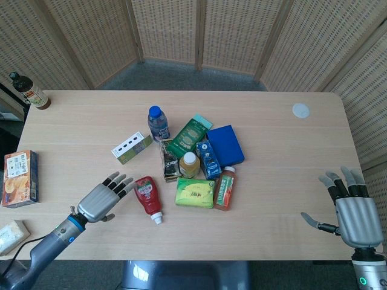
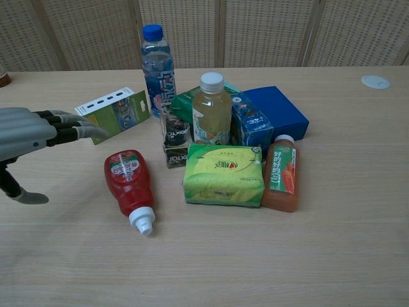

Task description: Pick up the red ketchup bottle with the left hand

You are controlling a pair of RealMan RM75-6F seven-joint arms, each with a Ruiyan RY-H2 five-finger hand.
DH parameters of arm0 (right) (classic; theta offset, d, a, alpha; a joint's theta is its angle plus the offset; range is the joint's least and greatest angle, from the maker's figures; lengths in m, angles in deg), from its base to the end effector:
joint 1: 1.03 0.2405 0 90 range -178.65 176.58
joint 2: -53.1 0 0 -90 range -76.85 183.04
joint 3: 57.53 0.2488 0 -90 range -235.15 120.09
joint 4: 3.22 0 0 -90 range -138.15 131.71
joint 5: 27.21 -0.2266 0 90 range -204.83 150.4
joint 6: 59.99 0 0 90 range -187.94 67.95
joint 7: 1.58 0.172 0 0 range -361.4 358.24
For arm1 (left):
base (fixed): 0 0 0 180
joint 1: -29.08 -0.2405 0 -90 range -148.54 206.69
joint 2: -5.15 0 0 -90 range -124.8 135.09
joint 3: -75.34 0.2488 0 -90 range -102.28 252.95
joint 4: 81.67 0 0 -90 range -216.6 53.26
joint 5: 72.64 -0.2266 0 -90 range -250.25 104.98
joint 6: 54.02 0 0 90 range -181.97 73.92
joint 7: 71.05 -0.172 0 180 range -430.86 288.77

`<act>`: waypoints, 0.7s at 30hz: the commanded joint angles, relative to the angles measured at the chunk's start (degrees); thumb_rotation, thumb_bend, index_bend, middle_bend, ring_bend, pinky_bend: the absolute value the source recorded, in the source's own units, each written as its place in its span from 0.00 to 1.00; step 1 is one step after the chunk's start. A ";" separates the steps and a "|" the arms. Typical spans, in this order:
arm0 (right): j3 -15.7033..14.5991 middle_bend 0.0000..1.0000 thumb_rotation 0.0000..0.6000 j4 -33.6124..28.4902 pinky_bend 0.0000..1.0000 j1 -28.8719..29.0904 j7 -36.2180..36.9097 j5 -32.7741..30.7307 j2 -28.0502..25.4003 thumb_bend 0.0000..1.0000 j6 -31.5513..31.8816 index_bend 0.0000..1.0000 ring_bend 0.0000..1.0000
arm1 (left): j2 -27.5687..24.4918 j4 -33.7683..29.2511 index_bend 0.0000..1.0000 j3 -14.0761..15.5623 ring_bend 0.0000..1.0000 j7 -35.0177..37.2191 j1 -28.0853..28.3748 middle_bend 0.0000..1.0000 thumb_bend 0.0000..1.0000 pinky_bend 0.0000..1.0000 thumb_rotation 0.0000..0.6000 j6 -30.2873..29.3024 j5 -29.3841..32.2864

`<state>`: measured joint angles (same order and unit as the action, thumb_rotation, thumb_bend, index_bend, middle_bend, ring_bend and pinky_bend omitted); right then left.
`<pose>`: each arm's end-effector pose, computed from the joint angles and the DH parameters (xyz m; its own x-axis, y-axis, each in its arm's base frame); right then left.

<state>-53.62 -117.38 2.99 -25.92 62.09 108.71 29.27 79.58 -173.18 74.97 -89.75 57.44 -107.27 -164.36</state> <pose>-0.2275 -0.2023 0.1663 0.5616 0.0910 0.8224 -0.8221 -0.0518 0.5670 -0.2112 0.2729 -0.0125 0.7133 0.2421 0.6577 0.6442 -0.5962 -0.4792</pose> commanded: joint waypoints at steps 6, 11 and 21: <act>-0.32 0.22 0.45 -0.42 0.00 -1.84 0.76 0.10 -1.97 0.17 2.04 0.22 0.06 | 8.64 8.61 0.00 -2.03 0.00 2.56 5.80 0.00 0.22 0.00 1.00 4.19 1.48; -0.37 0.22 0.45 -0.39 0.00 -2.51 1.20 0.12 -2.63 0.17 2.62 0.22 0.06 | 12.18 12.01 0.00 -2.57 0.00 4.26 8.62 0.00 0.22 0.00 1.00 6.37 2.36; -0.36 0.22 0.45 -0.48 0.00 -3.59 1.53 0.30 -3.54 0.17 3.65 0.22 0.06 | 16.16 16.54 0.00 -2.07 0.00 7.73 11.80 0.04 0.22 0.00 1.00 8.38 3.49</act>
<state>-53.97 -117.85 -0.60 -24.40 62.38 105.18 32.90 95.32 -157.01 72.70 -82.53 68.89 -98.99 -160.92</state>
